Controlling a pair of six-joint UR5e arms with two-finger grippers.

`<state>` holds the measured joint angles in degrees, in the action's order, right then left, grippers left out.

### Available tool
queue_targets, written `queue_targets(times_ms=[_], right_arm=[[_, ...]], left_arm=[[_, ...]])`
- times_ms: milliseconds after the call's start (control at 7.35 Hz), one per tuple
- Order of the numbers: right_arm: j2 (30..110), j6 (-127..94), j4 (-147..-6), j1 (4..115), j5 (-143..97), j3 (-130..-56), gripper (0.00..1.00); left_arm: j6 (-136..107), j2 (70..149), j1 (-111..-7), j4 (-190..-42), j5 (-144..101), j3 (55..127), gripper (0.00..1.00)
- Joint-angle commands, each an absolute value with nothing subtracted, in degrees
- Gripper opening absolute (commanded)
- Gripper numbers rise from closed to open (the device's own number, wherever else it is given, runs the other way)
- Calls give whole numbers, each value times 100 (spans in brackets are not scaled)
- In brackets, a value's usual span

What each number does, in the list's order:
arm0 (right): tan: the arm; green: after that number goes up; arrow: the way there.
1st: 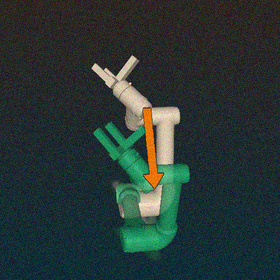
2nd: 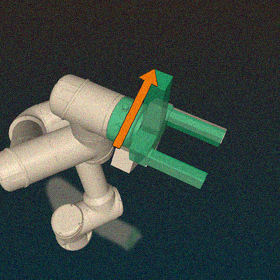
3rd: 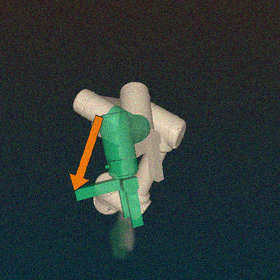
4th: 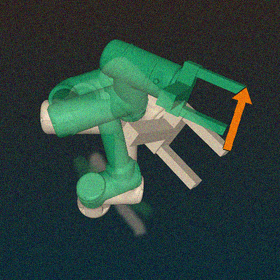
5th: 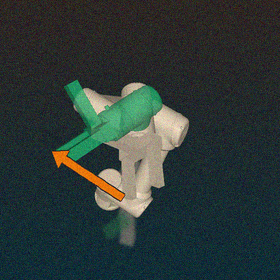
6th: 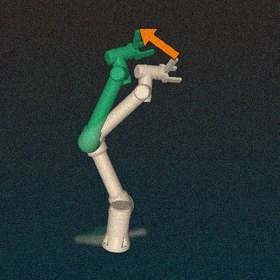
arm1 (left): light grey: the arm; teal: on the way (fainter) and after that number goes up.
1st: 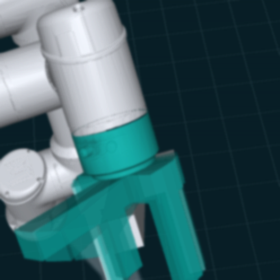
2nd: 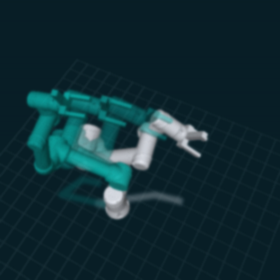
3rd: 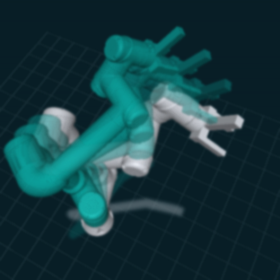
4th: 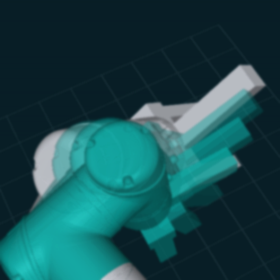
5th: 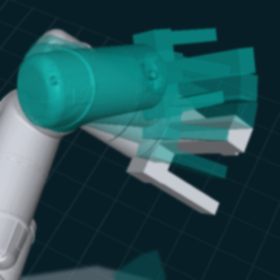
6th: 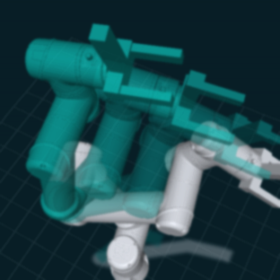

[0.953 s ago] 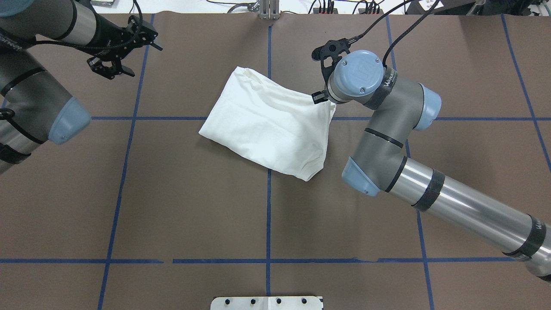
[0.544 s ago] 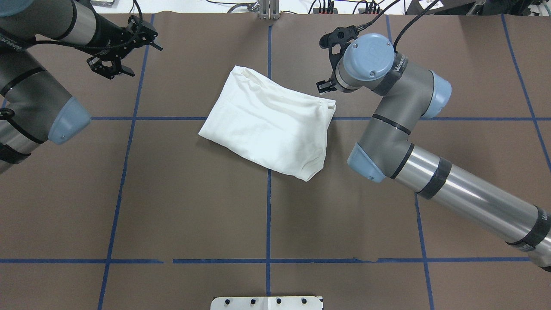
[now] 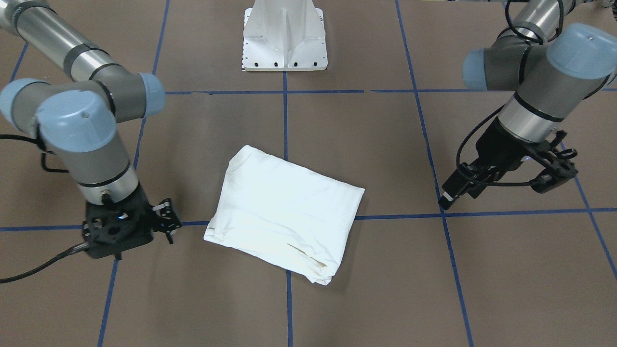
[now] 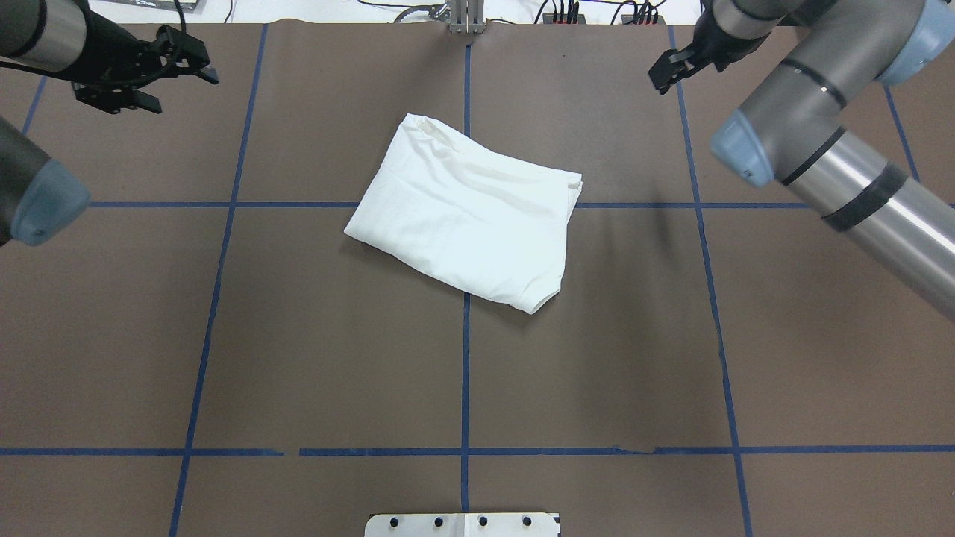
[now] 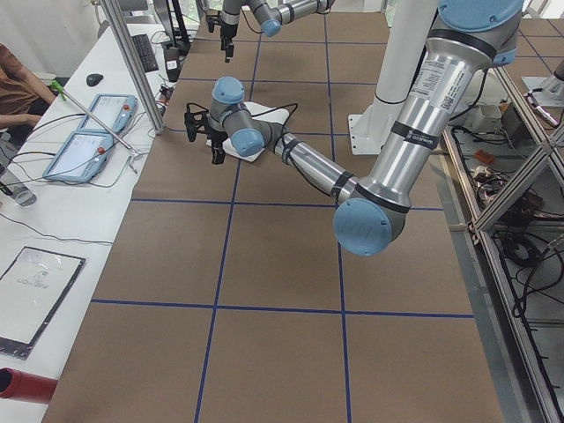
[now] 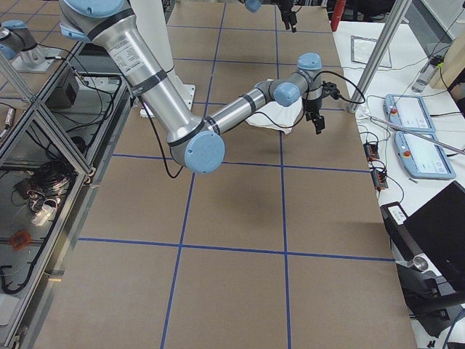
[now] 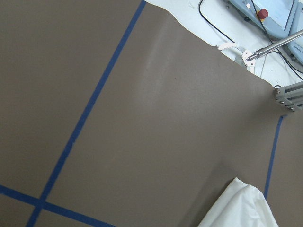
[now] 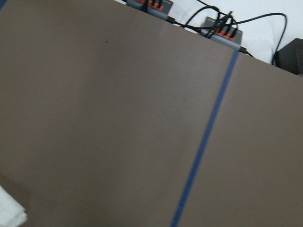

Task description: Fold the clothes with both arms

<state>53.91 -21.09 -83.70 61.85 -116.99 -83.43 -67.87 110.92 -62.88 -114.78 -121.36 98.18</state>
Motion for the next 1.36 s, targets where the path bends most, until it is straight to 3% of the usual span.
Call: queue_targets(times_ms=[0, 408, 681, 1225], right_arm=[[5877, -288, -9190, 7404, -12470, -8428, 100], [6826, 1437, -10218, 8636, -12850, -8866, 100], [7660, 1416, -10714, 8772, -12745, -9935, 100], [8305, 1310, -10406, 8692, -12717, -9749, 100]], left_arm=[[-4074, 10460, -7158, -10736, -12155, 10099, 100], [-908, 10266, -8301, -9409, -12155, 10037, 100], [508, 10231, -8859, -8904, -12713, 9985, 100], [193, 9388, -8947, -9814, -12893, 9793, 100]])
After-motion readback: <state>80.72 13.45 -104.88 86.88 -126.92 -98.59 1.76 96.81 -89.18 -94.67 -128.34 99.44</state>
